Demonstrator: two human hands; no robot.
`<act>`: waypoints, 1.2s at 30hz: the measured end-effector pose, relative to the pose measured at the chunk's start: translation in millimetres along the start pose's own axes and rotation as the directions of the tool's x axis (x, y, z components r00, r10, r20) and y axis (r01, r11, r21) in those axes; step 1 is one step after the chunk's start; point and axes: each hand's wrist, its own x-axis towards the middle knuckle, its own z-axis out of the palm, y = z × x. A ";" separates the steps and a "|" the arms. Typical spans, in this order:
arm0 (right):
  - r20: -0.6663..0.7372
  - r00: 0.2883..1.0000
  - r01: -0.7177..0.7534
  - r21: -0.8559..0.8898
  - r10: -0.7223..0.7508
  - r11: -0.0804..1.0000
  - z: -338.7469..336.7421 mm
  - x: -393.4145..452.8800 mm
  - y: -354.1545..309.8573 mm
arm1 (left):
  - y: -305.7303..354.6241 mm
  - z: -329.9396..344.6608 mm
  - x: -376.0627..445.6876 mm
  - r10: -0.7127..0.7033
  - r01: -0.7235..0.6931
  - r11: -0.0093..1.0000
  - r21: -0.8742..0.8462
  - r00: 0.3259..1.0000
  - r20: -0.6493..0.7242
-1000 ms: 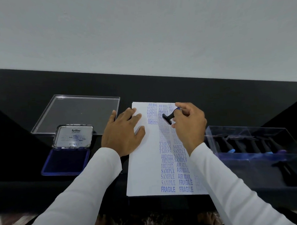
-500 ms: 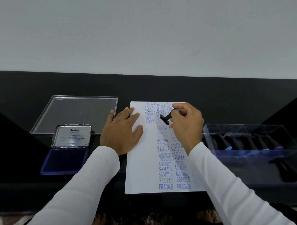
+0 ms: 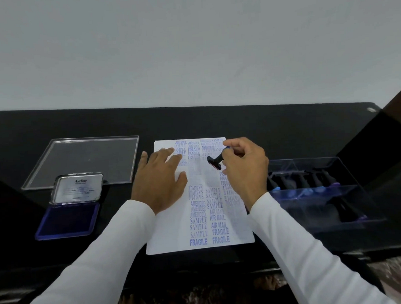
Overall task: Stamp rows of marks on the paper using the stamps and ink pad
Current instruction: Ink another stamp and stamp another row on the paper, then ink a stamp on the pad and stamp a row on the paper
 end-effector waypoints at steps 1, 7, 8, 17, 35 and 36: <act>-0.010 1.000 0.005 0.001 -0.005 1.000 -6.9 -0.9 -0.5 | 8.2 -1.2 -2.3 0.021 -0.021 1.000 -0.012 1.000 -0.006; -0.088 0.996 0.032 -0.025 -0.034 0.999 -51.3 -8.8 0.6 | 61.4 -6.3 -12.0 0.098 -0.098 0.990 -0.106 0.995 0.001; -0.103 0.994 0.040 -0.041 -0.044 0.998 -59.9 -10.3 1.3 | 70.4 -5.3 -13.8 0.114 -0.114 0.987 -0.114 0.993 -0.007; -0.137 0.987 0.050 -0.204 -0.079 0.978 -135.0 -25.1 28.0 | 150.5 2.3 -40.1 0.263 -0.295 0.913 -0.280 0.953 -0.147; 0.281 0.960 0.206 -0.674 -0.012 0.709 -165.2 -32.5 47.2 | 178.7 20.2 -64.8 0.328 -0.363 0.881 -0.304 0.931 -0.162; 0.298 0.955 0.208 -0.688 0.010 0.695 -164.1 -29.9 45.7 | 178.4 20.6 -64.9 0.329 -0.365 0.879 -0.305 0.930 -0.165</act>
